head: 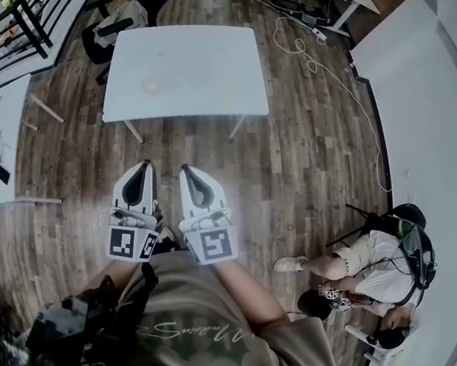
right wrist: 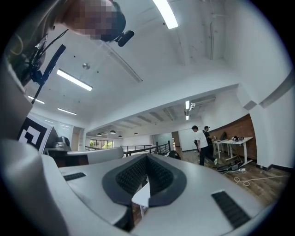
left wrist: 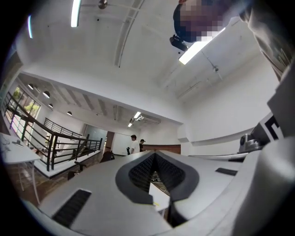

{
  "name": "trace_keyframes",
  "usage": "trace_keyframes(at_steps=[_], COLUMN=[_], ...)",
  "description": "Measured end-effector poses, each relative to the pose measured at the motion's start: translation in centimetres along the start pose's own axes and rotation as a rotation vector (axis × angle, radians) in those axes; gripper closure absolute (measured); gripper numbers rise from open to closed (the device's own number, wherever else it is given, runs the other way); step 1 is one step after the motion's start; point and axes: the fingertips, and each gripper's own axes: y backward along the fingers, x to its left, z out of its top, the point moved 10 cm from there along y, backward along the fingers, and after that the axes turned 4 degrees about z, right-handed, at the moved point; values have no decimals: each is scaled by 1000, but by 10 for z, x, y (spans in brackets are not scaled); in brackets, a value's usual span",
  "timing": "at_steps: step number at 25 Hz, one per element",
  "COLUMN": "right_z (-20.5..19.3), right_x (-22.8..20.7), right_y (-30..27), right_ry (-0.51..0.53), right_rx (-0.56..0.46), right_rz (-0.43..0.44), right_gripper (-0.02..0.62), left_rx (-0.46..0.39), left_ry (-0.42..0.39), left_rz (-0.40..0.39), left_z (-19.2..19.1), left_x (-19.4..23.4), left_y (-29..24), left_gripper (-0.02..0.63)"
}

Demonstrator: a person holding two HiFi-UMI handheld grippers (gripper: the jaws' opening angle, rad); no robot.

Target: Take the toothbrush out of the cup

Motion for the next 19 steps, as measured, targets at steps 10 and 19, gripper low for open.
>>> trace_keyframes(at_steps=[10, 19], right_z=[8, 13], right_x=[24, 28], right_y=[-1, 4], right_ry=[21, 25], right_rx=[-21, -30], right_rz=[28, 44], right_gripper=[609, 609], left_rx=[-35, -51], left_ry=[-2, -9], left_rz=[28, 62], left_z=[13, 20], left_x=[10, 10], left_y=[16, 31], left_gripper=[594, 595])
